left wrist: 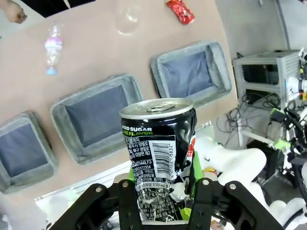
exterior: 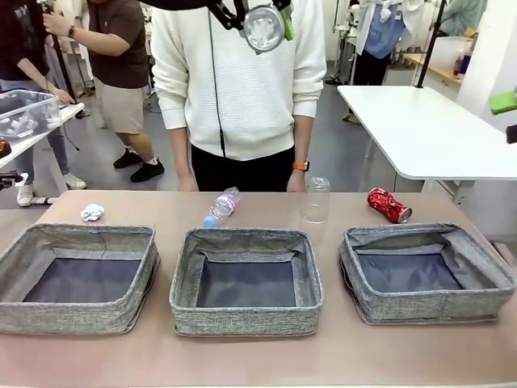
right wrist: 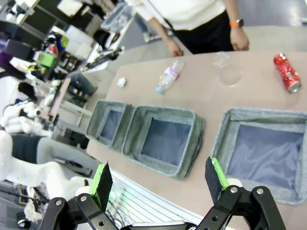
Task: Sort the waste into the appropriate baskets.
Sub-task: Pick up the waste item pointed out by the person.
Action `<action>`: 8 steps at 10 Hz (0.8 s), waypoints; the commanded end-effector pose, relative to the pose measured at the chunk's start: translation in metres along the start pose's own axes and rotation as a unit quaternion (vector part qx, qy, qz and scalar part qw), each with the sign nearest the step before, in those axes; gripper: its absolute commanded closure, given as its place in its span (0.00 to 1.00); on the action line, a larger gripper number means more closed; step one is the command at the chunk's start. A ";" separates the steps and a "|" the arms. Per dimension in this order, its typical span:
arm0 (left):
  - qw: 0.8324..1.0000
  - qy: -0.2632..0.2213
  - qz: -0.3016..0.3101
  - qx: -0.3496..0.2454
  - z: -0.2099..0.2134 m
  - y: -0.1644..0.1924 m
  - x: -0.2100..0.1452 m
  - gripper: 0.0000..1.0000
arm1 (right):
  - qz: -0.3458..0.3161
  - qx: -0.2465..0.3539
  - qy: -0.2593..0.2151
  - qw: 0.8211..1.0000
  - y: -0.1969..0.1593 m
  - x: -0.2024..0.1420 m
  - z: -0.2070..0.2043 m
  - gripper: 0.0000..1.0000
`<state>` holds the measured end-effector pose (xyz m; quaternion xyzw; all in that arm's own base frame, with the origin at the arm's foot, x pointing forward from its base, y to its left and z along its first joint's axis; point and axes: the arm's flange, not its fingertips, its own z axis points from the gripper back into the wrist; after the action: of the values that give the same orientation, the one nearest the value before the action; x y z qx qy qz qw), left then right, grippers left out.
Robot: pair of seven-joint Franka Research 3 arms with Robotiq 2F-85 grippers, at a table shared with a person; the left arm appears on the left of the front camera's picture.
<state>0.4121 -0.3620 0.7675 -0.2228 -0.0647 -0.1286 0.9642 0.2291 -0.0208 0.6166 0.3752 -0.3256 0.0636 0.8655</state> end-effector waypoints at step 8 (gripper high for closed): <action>1.000 0.000 0.000 0.000 0.000 0.000 0.000 0.55 | 0.009 0.014 -0.003 1.000 -0.001 0.001 -0.002 0.00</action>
<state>0.4143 -0.3636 0.7629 -0.2160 -0.0653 -0.1292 0.9656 0.2290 -0.0208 0.6165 0.3753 -0.3255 0.0637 0.8655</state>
